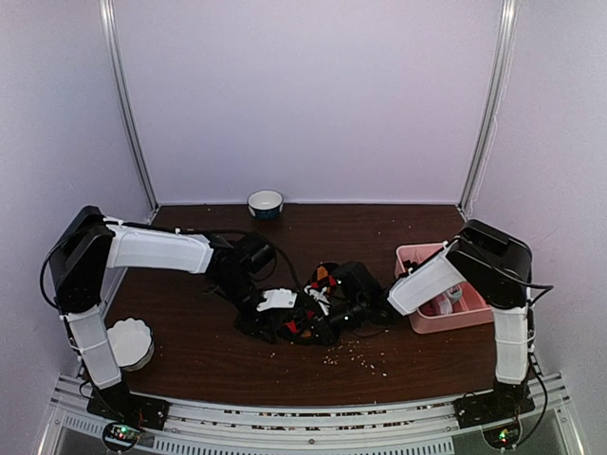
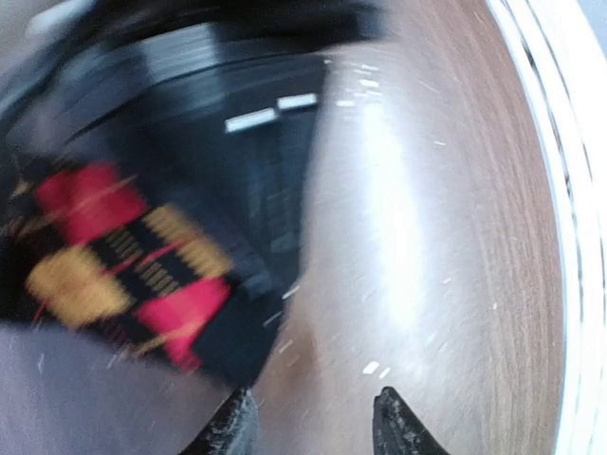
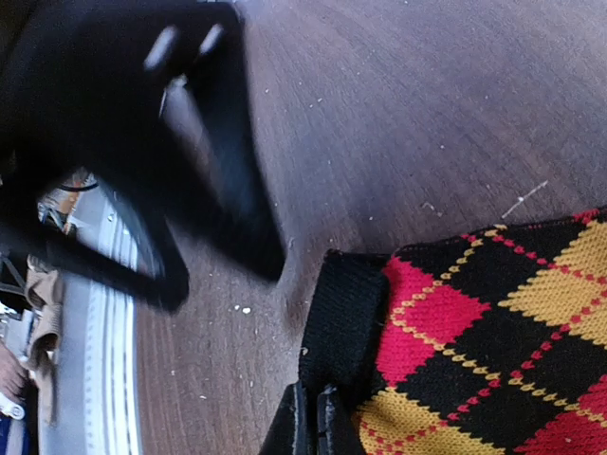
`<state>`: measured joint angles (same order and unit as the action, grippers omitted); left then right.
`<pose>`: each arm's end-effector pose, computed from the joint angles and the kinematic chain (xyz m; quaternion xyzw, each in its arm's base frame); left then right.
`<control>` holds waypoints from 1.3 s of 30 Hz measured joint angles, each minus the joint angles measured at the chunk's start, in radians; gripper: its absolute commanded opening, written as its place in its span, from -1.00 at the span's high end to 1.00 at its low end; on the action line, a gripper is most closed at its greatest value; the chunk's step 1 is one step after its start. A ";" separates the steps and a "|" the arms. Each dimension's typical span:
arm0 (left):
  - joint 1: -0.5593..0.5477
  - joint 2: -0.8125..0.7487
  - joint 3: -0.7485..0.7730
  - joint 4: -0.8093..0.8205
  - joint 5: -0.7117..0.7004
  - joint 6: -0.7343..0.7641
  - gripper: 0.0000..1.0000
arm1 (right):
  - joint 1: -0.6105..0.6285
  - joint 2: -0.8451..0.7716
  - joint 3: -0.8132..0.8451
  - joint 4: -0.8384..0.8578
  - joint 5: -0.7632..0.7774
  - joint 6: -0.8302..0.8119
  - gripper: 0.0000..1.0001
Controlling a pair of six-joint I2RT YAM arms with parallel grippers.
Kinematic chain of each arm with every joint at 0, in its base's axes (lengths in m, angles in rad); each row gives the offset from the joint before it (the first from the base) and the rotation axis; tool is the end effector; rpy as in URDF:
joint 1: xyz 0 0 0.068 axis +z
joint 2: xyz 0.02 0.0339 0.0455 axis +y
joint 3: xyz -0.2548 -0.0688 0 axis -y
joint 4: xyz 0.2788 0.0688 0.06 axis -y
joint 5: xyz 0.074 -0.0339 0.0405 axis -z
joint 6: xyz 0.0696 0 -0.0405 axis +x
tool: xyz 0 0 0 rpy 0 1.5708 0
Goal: Roll the socks
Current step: Roll the sock.
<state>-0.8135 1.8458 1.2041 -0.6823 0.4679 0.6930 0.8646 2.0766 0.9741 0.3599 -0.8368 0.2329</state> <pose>0.2394 -0.2989 0.1079 0.6811 0.6847 -0.2368 0.1057 0.2279 0.3468 0.0331 -0.4152 0.7443 0.5091 0.1197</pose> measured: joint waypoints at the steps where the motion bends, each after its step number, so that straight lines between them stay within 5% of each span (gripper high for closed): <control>1: -0.026 0.000 -0.006 0.010 -0.022 0.015 0.17 | -0.006 0.005 0.000 0.007 -0.013 0.018 1.00; 25: -0.120 0.052 -0.011 0.131 -0.238 0.136 0.41 | -0.037 0.011 0.001 -0.010 -0.101 0.111 1.00; 39: -0.159 0.083 0.026 0.136 -0.307 0.137 0.24 | -0.042 0.011 -0.016 0.030 -0.112 0.146 1.00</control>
<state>-0.9726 1.9289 1.2297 -0.5465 0.1604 0.8303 0.8223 2.0876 0.9577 0.3897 -0.9489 0.3786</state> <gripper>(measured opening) 0.375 0.025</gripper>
